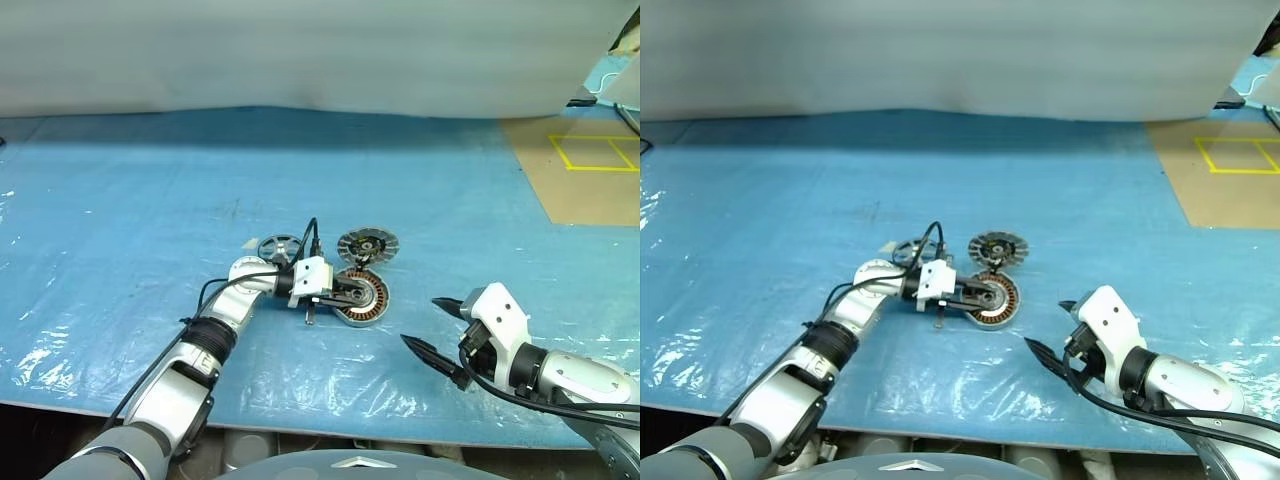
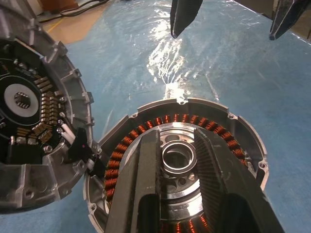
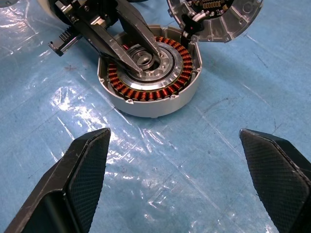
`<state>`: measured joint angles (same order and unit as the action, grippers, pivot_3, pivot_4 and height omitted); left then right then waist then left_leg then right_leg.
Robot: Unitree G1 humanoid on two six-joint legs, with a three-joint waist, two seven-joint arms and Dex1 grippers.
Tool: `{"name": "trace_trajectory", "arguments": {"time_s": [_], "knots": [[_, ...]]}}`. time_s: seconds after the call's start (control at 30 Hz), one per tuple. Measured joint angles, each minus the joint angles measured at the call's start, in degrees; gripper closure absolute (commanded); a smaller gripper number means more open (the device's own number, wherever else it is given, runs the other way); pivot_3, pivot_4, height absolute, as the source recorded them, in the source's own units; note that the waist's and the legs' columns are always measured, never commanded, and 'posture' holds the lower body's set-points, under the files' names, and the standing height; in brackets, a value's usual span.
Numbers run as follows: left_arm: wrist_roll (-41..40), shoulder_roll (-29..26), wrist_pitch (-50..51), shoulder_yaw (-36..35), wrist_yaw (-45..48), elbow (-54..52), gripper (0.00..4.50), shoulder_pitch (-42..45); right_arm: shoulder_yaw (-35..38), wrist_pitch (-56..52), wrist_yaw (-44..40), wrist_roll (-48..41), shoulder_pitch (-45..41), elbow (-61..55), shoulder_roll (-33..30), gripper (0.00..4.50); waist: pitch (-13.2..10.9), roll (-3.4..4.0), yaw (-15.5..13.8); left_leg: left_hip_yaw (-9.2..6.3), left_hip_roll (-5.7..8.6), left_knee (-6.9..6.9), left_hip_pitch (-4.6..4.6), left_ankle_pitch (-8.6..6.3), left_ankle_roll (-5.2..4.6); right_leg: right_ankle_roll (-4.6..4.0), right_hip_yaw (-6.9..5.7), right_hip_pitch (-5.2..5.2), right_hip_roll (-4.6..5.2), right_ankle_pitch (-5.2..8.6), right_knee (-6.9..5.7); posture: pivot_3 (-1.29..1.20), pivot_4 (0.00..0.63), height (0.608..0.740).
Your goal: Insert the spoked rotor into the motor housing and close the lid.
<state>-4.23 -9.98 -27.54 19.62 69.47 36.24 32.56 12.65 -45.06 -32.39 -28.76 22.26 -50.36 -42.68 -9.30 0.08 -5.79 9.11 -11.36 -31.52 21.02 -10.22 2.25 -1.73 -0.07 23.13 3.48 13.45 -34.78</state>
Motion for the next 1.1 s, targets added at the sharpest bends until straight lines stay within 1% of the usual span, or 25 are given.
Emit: {"name": "trace_trajectory", "arguments": {"time_s": [0.6,0.8,1.1], "knots": [[0.00,0.95,0.54,-0.18,-0.79,1.92,3.84,0.62,-1.80,2.41,-0.03,3.15,1.15,0.33,0.11,0.06,0.00,0.00,-0.01,-0.16,0.09,-0.13,-0.02,0.00,-0.01,-0.06,-0.04,-0.16,0.07,0.08,0.00,0.00,0.150,0.740],[0.10,0.93,0.54,-0.46,-1.57,2.58,3.84,0.97,-2.20,3.14,-0.05,4.01,1.12,0.54,0.13,0.06,0.00,0.00,-0.02,-0.19,0.12,-0.17,-0.02,0.00,-0.01,0.09,-0.04,-0.18,0.11,0.17,0.01,0.00,0.150,0.740],[0.11,1.20,0.79,-0.58,-1.62,2.86,3.84,1.08,-2.30,5.43,-0.95,5.59,2.11,2.67,0.42,0.06,0.00,-0.01,-0.03,-0.27,0.43,-0.14,0.03,0.00,-0.03,0.09,-0.13,-0.19,0.44,0.16,0.01,0.00,0.150,0.740]]}}
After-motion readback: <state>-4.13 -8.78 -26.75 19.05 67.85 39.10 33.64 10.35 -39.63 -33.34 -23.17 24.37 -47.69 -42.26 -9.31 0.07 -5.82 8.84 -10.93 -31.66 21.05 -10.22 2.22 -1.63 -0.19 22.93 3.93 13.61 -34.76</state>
